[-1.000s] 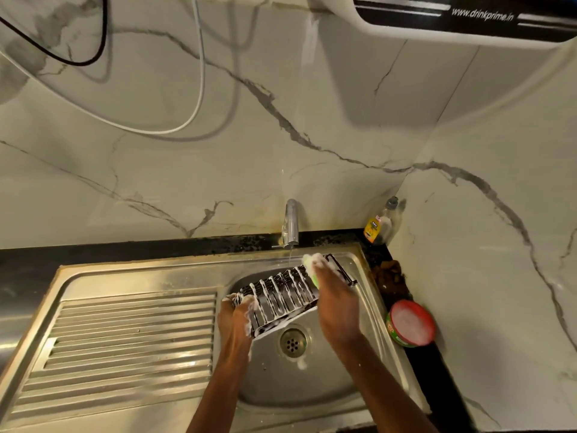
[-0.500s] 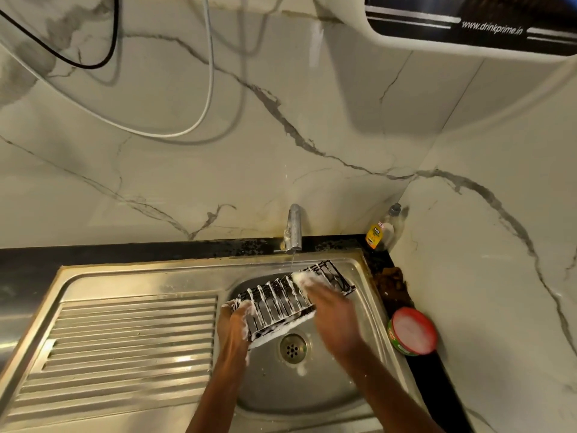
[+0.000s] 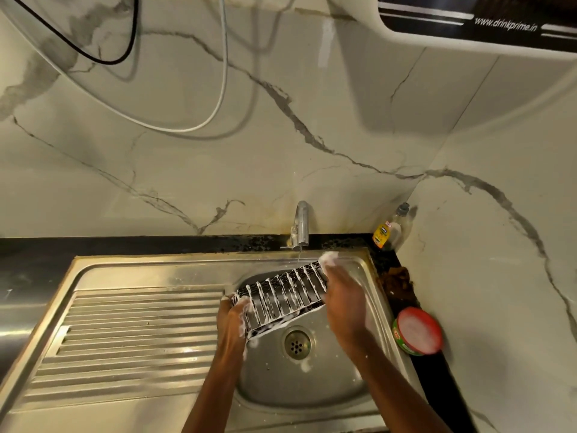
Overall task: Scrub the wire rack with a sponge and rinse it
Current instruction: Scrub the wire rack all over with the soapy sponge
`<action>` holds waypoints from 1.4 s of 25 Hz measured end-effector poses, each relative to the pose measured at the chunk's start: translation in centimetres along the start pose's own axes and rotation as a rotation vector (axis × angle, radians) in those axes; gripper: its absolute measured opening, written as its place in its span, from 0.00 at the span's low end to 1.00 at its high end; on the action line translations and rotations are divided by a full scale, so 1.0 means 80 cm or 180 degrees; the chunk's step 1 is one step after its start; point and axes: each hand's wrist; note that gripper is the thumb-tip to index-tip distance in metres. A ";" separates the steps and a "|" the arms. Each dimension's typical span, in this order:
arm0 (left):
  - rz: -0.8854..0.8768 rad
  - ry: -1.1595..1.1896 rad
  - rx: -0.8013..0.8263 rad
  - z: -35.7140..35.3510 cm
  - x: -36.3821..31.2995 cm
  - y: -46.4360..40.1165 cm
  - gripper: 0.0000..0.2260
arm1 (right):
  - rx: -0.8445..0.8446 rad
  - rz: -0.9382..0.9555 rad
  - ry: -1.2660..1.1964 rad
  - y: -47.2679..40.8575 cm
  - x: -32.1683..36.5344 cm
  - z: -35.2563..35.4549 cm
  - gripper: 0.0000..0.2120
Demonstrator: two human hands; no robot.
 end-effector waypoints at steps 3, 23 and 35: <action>0.0003 -0.0195 -0.0159 -0.021 -0.040 0.034 0.17 | 0.0117 0.0889 0.0165 0.014 -0.008 0.001 0.20; -0.0037 -0.0223 -0.0142 -0.020 -0.030 0.022 0.13 | -0.0432 0.0567 0.0013 0.053 -0.017 0.012 0.16; 0.0234 -0.0042 -0.0071 0.013 0.013 -0.018 0.28 | -0.0363 0.0154 -0.0328 0.084 -0.011 0.008 0.21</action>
Point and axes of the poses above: each hand's wrist, its own y-axis away from the middle knuckle, its own z-axis out of the back of the hand, x = y × z, and after that the axes turned 7 degrees about y, right-handed
